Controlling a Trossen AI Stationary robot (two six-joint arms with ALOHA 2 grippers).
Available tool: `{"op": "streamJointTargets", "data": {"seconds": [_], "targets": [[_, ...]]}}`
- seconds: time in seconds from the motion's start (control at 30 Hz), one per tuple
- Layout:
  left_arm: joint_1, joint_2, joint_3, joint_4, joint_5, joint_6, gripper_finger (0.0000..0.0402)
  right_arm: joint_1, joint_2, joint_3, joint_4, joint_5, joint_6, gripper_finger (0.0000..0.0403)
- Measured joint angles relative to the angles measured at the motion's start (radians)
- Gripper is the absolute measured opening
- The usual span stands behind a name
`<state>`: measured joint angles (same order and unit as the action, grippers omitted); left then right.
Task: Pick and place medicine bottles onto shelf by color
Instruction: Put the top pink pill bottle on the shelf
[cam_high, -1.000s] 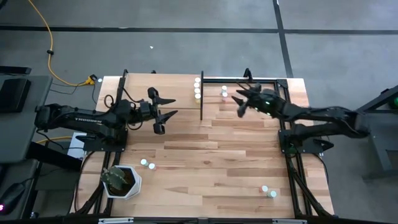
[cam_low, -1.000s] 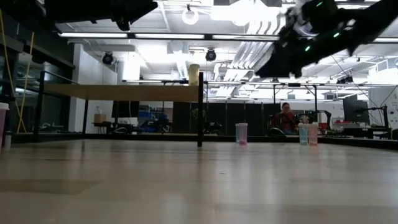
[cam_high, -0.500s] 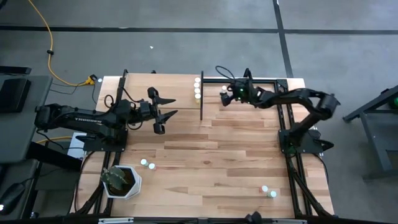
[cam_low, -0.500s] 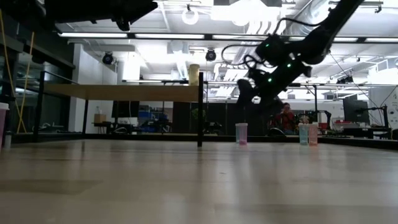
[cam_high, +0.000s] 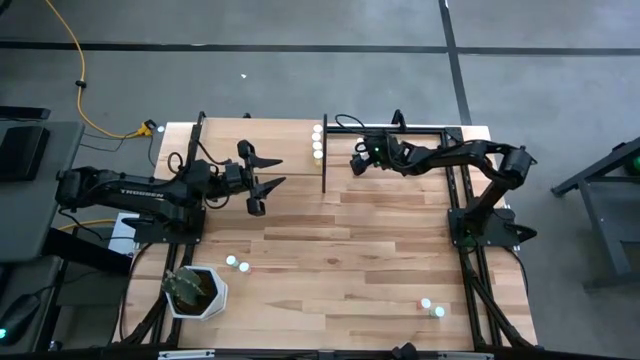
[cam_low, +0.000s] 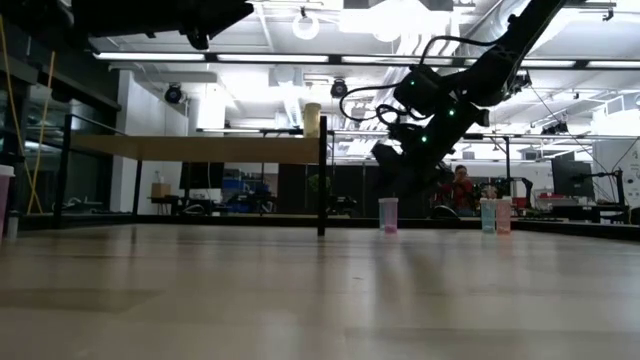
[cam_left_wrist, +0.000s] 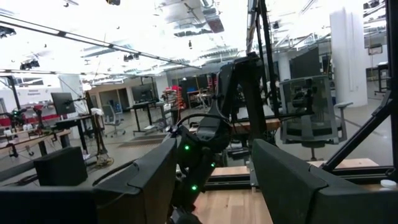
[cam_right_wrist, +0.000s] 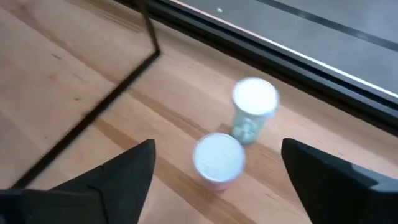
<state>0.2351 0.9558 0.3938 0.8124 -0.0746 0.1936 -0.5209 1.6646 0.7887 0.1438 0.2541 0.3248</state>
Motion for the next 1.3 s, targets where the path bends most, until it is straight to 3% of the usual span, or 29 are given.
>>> {"op": "streamJointTargets", "data": {"seconds": [0.57,1.3], "targets": [[0.000,0.000,0.000,0.000,0.000,-0.007,0.0200,0.000,-0.001,0.000,-0.029,0.016,0.038,0.0194],[0.000,0.000,0.000,0.000,0.000,-0.011,0.0200,-0.002,-0.001,0.000,-0.014,-0.019,0.035,0.0146]]}}
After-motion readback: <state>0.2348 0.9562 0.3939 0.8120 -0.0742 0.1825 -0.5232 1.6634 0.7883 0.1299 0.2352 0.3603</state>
